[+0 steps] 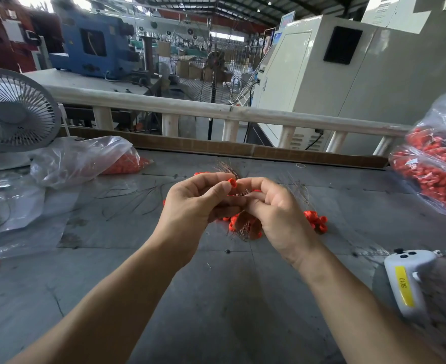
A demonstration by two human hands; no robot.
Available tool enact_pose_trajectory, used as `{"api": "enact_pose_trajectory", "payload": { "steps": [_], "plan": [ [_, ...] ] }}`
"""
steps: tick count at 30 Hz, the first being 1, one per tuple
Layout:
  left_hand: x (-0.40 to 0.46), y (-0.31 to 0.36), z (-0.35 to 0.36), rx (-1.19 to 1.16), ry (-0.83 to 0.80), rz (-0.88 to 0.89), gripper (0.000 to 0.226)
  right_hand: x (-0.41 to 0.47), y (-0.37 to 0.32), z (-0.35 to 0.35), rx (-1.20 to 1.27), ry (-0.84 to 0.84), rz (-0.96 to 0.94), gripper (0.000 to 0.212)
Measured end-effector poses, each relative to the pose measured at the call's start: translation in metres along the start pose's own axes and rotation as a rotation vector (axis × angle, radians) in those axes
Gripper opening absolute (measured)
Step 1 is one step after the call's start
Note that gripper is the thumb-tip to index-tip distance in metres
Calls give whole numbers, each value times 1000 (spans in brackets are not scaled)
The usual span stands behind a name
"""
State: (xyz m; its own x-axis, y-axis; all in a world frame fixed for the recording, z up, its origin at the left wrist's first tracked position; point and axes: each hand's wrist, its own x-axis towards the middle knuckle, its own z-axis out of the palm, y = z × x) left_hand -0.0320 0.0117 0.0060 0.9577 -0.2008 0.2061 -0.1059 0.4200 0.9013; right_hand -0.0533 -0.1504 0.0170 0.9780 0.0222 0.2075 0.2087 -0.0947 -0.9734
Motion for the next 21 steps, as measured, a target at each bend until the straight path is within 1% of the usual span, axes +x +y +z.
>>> {"api": "enact_pose_trajectory", "payload": {
  "steps": [3, 4, 5, 8, 9, 10, 12, 14, 18, 21],
  "plan": [
    [0, 1, 0, -37, 4, -11, 21, 2, 1, -6, -105, -32, 15, 18],
    [1, 1, 0, -46, 12, -12, 23, 4, 2, -10, -140, -10, 11, 15],
    [1, 1, -1, -52, 22, -13, 23, 7, 2, -15, -179, 52, -2, 14],
    [2, 2, -3, -61, 53, -18, 20, 16, 5, -40, -394, 381, -36, 14],
    [3, 2, -4, -61, 62, -20, 19, 18, 7, -50, -484, 462, -30, 15],
    [3, 2, -4, -59, 70, -22, 18, 19, 8, -59, -571, 500, -5, 18],
    [3, 1, -4, -51, 84, -26, 15, 20, 12, -70, -688, 469, 99, 22],
    [2, 1, -3, -46, 94, -30, 14, 20, 18, -71, -718, 394, 188, 22],
    [2, 1, -2, -34, 107, -33, 13, 21, 30, -61, -865, 268, 235, 14],
    [2, 2, -3, -27, 111, -34, 13, 21, 34, -46, -962, 242, 230, 22]
  ]
}}
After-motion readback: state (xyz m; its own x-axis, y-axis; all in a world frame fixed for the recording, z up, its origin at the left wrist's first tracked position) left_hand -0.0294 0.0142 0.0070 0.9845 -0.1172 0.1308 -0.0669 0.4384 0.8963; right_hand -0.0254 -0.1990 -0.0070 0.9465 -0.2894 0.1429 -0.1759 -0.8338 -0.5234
